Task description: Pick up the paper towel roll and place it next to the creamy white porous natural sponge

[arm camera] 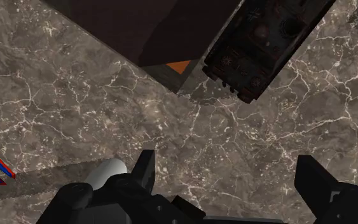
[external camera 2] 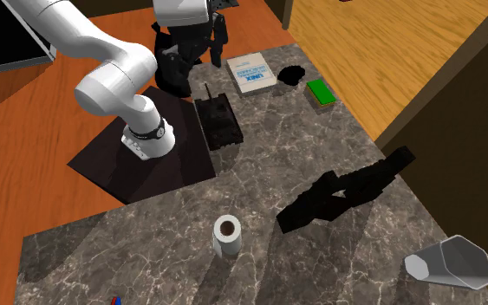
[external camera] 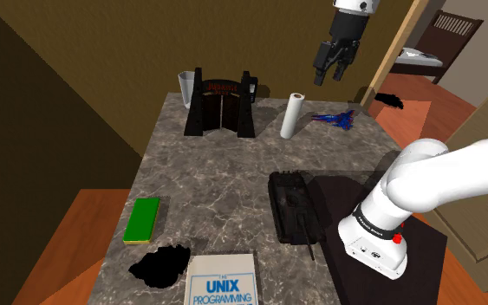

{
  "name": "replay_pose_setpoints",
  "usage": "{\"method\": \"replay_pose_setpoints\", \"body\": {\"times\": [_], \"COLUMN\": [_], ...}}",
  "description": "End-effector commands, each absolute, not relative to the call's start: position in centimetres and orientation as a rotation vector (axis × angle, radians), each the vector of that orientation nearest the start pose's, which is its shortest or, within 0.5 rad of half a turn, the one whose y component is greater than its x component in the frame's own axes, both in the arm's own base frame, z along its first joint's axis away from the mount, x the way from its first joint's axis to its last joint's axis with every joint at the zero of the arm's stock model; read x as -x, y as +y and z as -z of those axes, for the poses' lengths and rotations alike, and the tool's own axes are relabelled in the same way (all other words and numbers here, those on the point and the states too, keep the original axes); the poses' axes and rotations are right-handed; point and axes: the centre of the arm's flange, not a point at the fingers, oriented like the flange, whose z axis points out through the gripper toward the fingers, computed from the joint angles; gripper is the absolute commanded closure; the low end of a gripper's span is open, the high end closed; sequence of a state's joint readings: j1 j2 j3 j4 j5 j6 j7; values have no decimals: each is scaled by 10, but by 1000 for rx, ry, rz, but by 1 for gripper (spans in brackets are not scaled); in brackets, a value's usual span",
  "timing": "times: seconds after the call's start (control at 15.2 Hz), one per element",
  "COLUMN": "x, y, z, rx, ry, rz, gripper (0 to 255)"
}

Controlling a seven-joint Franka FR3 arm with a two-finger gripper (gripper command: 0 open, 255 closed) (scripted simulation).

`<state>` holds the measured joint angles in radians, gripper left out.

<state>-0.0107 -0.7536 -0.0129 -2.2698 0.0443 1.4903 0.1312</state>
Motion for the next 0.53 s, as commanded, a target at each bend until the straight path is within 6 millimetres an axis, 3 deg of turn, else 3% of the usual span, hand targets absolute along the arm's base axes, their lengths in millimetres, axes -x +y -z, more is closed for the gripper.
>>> {"method": "replay_pose_setpoints", "body": {"times": [0.0, 0.46], "x": [-308, -353], "y": [-4, -65], "z": [-614, -566], "rx": [3081, 3113], "ry": [229, 35], "rz": [-45, -34], "gripper": [0, 0]}}
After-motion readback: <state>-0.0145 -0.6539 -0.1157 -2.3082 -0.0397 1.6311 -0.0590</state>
